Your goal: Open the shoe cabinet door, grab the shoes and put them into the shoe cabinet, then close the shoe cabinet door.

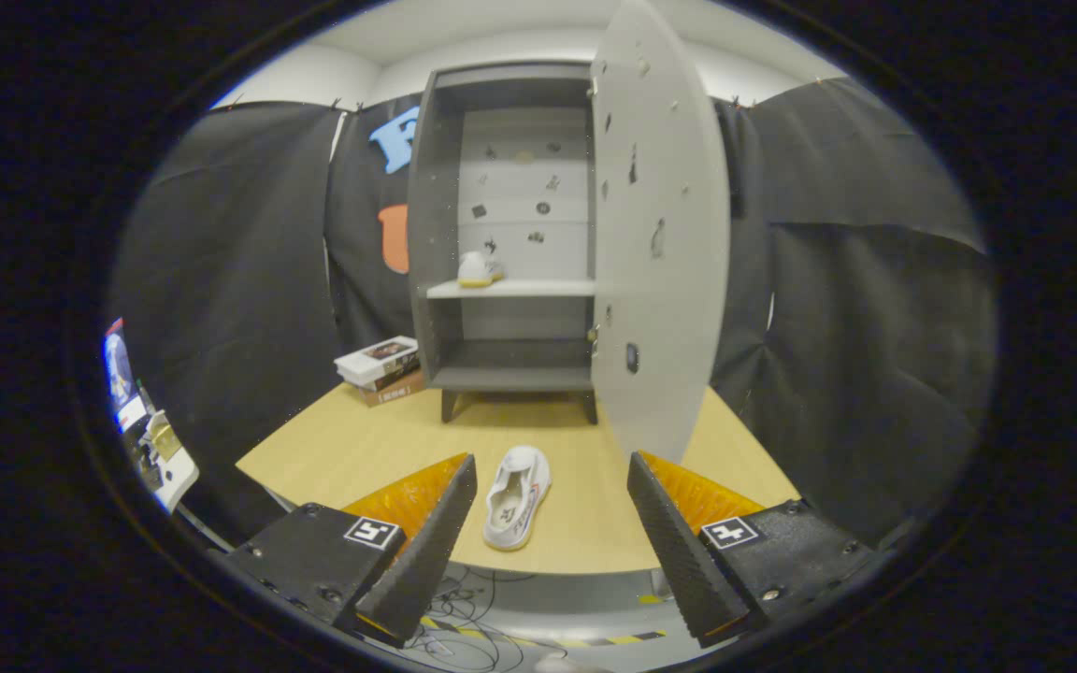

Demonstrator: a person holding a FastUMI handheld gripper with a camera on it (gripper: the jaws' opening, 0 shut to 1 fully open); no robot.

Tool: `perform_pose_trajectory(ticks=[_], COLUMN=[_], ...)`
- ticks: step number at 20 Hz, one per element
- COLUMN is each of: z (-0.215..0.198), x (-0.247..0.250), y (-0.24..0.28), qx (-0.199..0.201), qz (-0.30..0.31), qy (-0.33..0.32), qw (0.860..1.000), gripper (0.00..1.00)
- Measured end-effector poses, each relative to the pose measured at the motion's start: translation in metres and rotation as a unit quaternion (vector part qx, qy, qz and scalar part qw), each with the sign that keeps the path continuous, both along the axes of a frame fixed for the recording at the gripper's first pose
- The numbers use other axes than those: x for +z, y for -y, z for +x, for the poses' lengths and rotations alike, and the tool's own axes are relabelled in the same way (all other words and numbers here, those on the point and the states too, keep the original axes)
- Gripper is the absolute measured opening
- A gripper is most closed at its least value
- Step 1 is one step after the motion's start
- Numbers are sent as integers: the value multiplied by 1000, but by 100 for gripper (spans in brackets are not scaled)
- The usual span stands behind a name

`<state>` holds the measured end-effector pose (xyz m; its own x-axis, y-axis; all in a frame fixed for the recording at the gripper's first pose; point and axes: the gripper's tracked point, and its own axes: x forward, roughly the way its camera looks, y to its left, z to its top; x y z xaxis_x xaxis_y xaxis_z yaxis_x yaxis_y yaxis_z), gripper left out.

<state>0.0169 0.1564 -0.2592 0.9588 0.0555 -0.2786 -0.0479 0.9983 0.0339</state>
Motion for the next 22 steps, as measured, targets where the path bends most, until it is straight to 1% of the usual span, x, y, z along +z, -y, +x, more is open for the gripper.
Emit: perform_pose_trajectory(ticks=[4, 8, 11, 12, 17, 22], z=[40, 91, 129, 136, 180, 214], x=[-67, -109, -143, -150, -182, -189], y=[-50, -70, -74, -76, -73, -85], qx=[36, 41, 29, 32, 13, 30], qz=[22, 17, 14, 19, 9, 1], qy=[-60, -92, -133, -144, -179, -184], qw=[997, 995, 991, 989, 984, 982], gripper=[100, 100, 100, 100, 100, 100])
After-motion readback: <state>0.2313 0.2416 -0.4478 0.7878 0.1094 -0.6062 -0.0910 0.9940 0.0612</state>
